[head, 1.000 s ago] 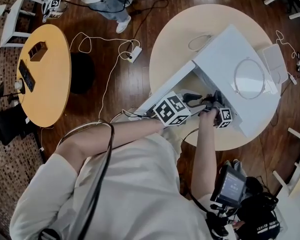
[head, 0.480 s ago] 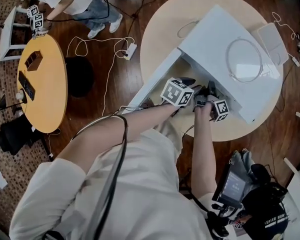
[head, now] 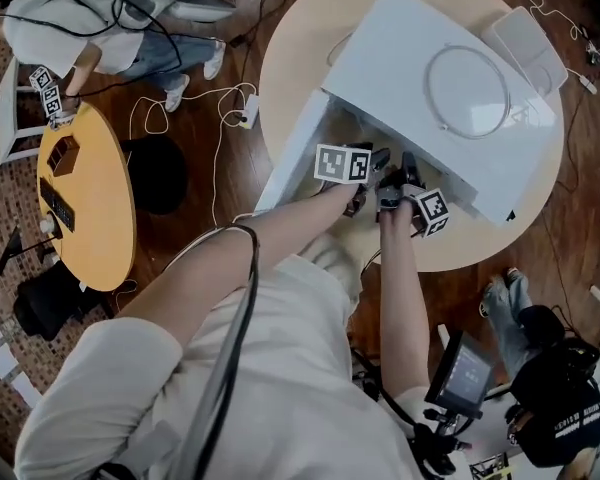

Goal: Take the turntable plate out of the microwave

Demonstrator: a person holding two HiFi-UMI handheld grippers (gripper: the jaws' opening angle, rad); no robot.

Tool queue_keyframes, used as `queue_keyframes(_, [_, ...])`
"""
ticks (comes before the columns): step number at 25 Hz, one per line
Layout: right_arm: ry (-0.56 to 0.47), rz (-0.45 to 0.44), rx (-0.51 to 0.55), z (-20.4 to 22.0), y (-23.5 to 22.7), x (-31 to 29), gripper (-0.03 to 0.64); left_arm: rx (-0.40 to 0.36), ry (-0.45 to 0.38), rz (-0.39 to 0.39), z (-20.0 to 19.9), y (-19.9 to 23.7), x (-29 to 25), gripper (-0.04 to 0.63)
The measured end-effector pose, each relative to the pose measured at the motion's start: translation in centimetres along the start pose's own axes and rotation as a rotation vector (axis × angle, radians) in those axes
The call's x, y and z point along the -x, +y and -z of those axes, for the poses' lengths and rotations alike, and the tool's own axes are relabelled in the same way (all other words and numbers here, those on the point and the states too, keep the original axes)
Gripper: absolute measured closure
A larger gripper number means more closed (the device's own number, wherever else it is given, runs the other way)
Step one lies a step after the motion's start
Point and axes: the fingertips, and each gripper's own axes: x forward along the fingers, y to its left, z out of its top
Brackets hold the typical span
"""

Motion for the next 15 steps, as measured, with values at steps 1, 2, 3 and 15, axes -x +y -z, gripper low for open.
queue_keyframes(1, [0.000, 0.002, 0.003, -0.1, -0.2, 0.2, 0.589, 0.037, -0.012, 0.005, -0.1, 0.2, -0.5, 0.416])
queue_keyframes(2, [-0.002, 0.007, 0.004, -0.2, -0.4, 0.3, 0.589, 0.070, -0.023, 0.010, -0.1, 0.3, -0.9, 0.416])
queue_keyframes(3, [-0.007, 0.011, 0.002, -0.2, -0.5, 0.4, 0.589, 0.095, -0.035, 0.017, -0.1, 0.5, -1.1, 0.416])
queue_keyframes(15, [-0.012, -0.044, -0.010, 1.0, -0.2, 2.1, 0.591, 0.133, -0.056, 0.043, 2.3, 1.7, -0.1, 0.416])
